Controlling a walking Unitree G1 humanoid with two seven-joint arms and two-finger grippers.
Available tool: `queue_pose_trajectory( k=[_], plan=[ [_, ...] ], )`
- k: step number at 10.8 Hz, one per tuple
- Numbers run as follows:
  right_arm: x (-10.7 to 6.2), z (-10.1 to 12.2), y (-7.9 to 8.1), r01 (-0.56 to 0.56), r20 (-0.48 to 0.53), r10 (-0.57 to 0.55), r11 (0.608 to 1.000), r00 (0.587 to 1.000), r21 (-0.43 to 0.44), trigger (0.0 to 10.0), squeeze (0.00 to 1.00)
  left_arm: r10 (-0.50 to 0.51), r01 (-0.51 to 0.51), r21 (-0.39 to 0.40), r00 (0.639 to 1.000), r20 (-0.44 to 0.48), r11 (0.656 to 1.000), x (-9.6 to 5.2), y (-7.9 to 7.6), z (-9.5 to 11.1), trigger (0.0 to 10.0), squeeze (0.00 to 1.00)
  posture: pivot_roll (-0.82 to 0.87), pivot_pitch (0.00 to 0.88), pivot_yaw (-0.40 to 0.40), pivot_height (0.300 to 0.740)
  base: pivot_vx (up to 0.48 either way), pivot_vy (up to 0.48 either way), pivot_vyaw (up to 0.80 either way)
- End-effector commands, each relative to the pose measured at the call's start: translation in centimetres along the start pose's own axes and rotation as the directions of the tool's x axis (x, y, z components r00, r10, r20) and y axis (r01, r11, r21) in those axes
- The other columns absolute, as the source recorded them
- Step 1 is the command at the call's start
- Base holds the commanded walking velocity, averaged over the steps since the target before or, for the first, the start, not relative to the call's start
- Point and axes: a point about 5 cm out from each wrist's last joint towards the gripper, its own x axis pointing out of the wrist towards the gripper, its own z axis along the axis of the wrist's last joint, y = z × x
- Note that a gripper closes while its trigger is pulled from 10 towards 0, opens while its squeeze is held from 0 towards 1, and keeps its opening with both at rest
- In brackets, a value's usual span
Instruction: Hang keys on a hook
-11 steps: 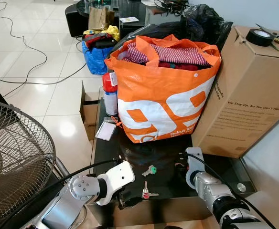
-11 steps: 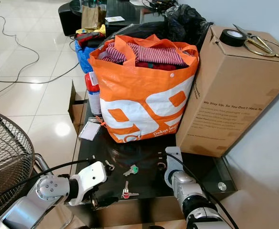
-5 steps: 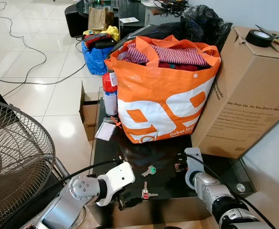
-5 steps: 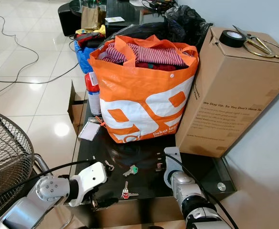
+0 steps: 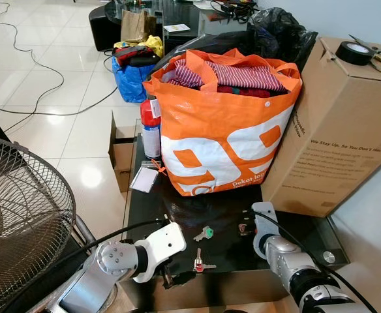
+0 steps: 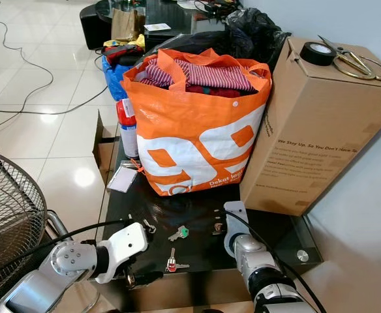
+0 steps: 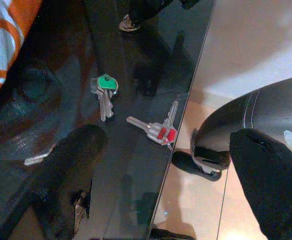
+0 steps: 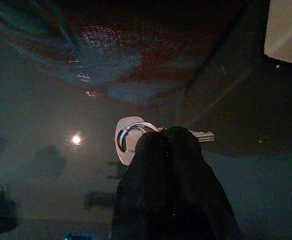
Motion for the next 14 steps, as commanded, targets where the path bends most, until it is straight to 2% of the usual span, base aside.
queue_pose_trajectory(
  k=[1,3,4,5,6,8,9,11,12,13,14],
  plan=[
    [-0.1,0.2,-0.6,0.01,-0.001,-0.01,1.0,1.0,0.012,0.0,0.0,-0.004,0.004,0.017,1.0,0.007,1.0,0.1,-0.2,0.5,10.0,0.0,-0.17,0.0,-0.061,0.74,0.0,0.0,0.0],
    [-1.3,2.7,-2.6,-0.049,0.1,0.052,0.998,0.994,-0.034,0.0,0.0,0.012,-0.012,0.022,1.0,0.015,1.0,0.2,0.0,0.6,10.0,0.0,-0.19,0.0,-0.06,0.74,0.0,0.0,0.0],
    [-3.0,3.7,-3.4,-0.091,0.158,0.104,0.992,0.982,-0.085,0.0,0.0,0.024,-0.024,0.026,0.999,0.025,0.999,0.5,0.2,0.9,10.0,0.0,-0.19,0.0,-0.055,0.74,0.0,0.0,0.0],
    [-4.8,4.3,-3.5,-0.121,0.208,0.147,0.984,0.967,-0.131,0.0,0.0,0.031,-0.032,0.034,0.999,0.033,0.999,0.6,0.5,1.1,10.0,0.0,-0.2,0.0,-0.05,0.74,0.0,0.0,0.0],
    [-5.4,4.6,-3.4,-0.127,0.23,0.159,0.981,0.96,-0.147,0.0,0.0,0.037,-0.039,0.041,0.999,0.038,0.998,0.7,0.6,1.2,10.0,0.0,-0.2,0.0,-0.045,0.74,0.0,0.0,0.0],
    [-8.3,6.6,-2.8,-0.128,0.39,0.188,0.976,0.901,-0.174,0.0,0.0,0.124,-0.129,0.068,0.989,0.082,0.989,0.7,1.7,2.0,10.0,0.0,-0.19,0.0,-0.025,0.74,0.0,0.0,0.0],
    [-10.1,7.3,-2.5,-0.14,0.455,0.202,0.976,0.867,-0.166,0.0,0.0,0.23,-0.24,0.065,0.963,0.139,0.969,0.7,2.7,2.9,10.0,0.0,-0.19,0.0,-0.02,0.74,0.0,0.0,0.0],
    [-12.5,8.2,-2.3,-0.158,0.562,0.193,0.981,0.805,-0.11,0.0,0.0,0.413,-0.421,-0.027,0.874,0.256,0.907,0.3,4.6,4.9,10.0,0.0,-0.16,0.0,-0.015,0.74,0.0,0.0,0.0],
    [-13.6,8.4,-2.1,-0.167,0.622,0.158,0.985,0.767,-0.044,0.0,0.0,0.497,-0.49,-0.105,0.815,0.297,0.866,-0.3,5.4,5.7,10.0,0.0,-0.15,0.0,-0.009,0.74,0.0,0.0,0.0],
    [-14.2,8.9,-1.9,-0.194,0.671,0.123,0.98,0.731,0.032,0.0,0.0,0.541,-0.529,-0.128,0.783,0.305,0.839,-0.8,5.9,5.8,10.0,0.0,-0.13,0.0,-0.007,0.74,0.0,0.0,0.0],
    [-14.7,9.4,-1.8,-0.244,0.716,0.096,0.964,0.692,0.106,0.0,0.0,0.56,-0.538,-0.162,0.765,0.318,0.827,-1.4,6.1,5.7,10.0,0.0,-0.12,0.0,-0.006,0.74,0.0,0.0,0.0]
  ],
)
